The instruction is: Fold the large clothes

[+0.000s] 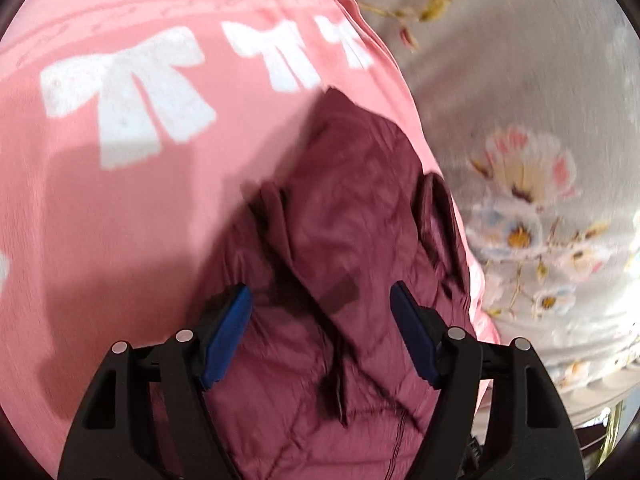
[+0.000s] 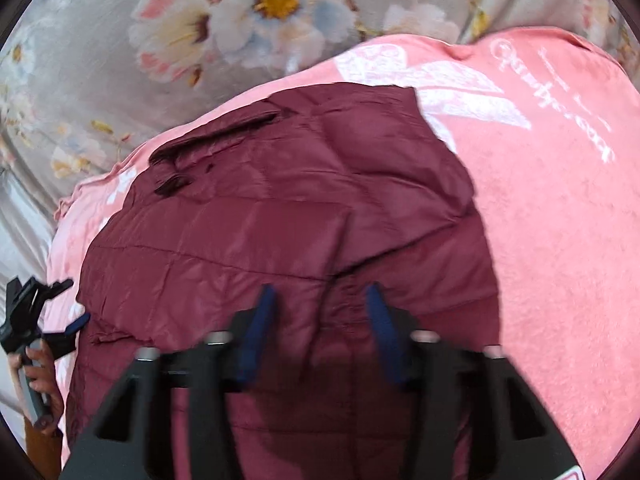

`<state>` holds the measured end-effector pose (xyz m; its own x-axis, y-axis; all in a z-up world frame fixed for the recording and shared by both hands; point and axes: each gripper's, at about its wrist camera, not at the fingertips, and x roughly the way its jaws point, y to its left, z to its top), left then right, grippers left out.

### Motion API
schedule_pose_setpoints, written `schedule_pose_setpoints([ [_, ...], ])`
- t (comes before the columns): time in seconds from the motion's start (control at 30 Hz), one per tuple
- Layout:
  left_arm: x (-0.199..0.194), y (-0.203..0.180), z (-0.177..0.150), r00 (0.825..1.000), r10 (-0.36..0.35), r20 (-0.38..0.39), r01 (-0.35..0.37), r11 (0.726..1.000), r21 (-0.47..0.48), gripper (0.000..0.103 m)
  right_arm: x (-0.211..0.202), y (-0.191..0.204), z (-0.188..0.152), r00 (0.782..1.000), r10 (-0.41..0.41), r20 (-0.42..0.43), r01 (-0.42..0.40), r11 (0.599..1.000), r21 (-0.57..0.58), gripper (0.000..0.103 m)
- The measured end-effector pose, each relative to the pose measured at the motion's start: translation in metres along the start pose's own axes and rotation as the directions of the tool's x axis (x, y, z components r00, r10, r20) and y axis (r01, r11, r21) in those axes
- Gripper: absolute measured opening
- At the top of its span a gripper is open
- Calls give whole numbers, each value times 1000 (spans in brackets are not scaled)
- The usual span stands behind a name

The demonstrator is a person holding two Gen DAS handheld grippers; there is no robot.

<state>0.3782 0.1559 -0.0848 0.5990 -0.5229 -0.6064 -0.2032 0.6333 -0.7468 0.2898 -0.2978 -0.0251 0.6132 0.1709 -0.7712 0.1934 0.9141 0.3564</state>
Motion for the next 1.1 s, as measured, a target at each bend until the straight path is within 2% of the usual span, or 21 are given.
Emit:
schedule_pose_setpoints([
  [0.07,6,-3,7,1000,-4,13,4,1000,-11,67,-9,8,5,1000,5,22,-5,1000,-20,4],
  [0.1,6,-2,12,1000,-3,18,3,1000,-17,64,-15,12,11,999,13,36,-12,999,-32,1],
  [0.23,13,3,21,999,20,40,-19,999,-31,55,-50,32,52,989,40,144,-28,996,-86,0],
  [0.3,16,0,25,998,47,52,-46,999,-23,40,-70,41,78,977,63,202,-41,993,-111,0],
  [0.37,17,-3,28,994,83,69,-83,997,-6,36,-85,47,98,967,75,243,-45,991,-130,0],
  [0.47,23,-10,33,990,116,78,-116,993,3,34,-107,53,131,947,84,311,-35,986,-160,0],
  [0.53,25,-17,33,985,147,93,-150,988,23,28,-117,51,143,935,89,344,-35,986,-161,0],
  [0.57,24,-20,32,981,164,104,-169,985,39,22,-119,49,147,932,83,354,-29,987,-156,0],
  [0.6,22,-22,30,977,177,117,-183,982,46,15,-117,43,147,933,72,351,-22,989,-143,0],
  [0.7,17,-28,23,964,213,162,-229,969,92,10,-85,24,132,957,14,290,18,994,-109,0],
  [0.77,19,-29,17,945,265,193,-291,949,124,6,-45,2,109,978,-49,204,65,995,-77,0],
  [0.83,22,-23,16,939,286,193,-312,942,123,6,-14,-17,92,988,-71,134,77,996,-39,0],
  [0.93,27,-10,15,943,277,186,-301,947,116,5,18,-35,71,993,-88,77,89,996,-9,0],
  [1.1,30,-15,9,929,300,217,-338,926,169,5,46,-41,51,993,-112,37,113,993,-30,0],
])
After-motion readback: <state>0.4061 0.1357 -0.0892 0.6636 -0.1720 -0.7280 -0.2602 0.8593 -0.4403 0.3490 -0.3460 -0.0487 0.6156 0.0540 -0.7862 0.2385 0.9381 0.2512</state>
